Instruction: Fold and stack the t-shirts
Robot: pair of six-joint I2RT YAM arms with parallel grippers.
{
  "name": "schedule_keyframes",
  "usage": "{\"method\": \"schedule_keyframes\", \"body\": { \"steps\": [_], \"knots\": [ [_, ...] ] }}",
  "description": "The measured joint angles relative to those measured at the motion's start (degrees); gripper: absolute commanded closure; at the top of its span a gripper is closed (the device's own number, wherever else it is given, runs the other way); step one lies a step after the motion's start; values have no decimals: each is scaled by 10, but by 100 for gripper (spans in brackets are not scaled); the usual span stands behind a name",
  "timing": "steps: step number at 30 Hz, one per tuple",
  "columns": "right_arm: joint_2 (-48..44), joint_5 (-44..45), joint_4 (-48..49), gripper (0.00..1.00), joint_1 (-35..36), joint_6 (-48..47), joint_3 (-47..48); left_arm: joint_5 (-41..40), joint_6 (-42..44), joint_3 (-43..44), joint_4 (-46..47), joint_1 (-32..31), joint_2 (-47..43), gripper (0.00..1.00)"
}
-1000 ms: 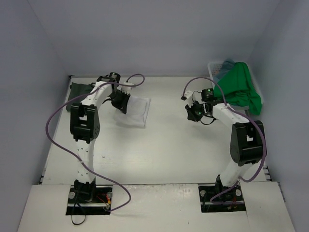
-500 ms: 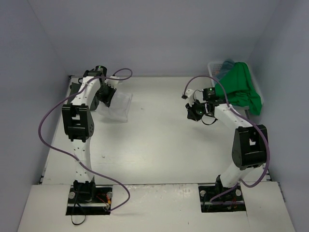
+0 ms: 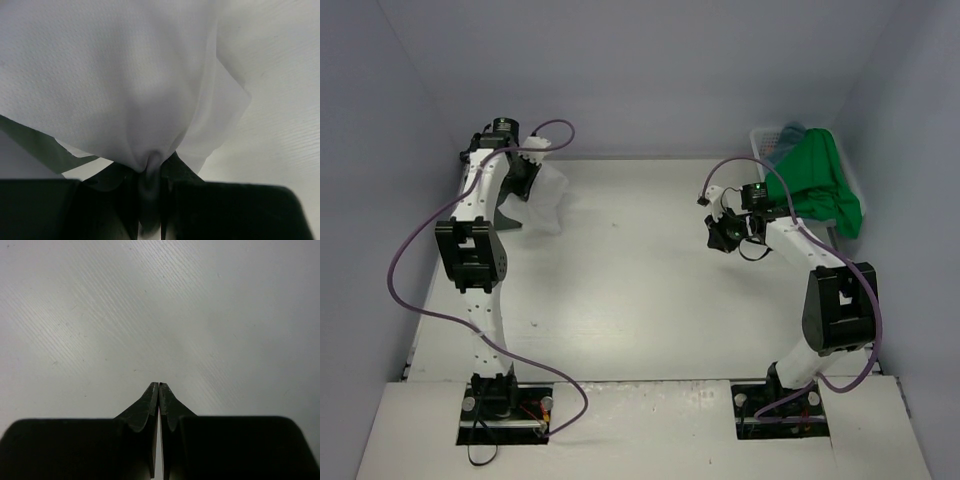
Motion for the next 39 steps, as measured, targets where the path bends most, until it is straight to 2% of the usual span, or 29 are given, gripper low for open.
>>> {"method": "schedule_keyframes", "body": {
  "steps": [7,15,27,39],
  "knots": [
    [-8,0,-8,100,0,1,-5,3,-2,-14,5,55,-1,100],
    [-9,1,-12,100,0,7,-5,-5,13,-16,13,78,-1,100],
    [-6,1,-12,100,0,15,-5,-23,43,86,14,127,14,100],
    [4,1,-13,100,0,17,-4,-2,42,29,16,144,46,100]
  ]
}}
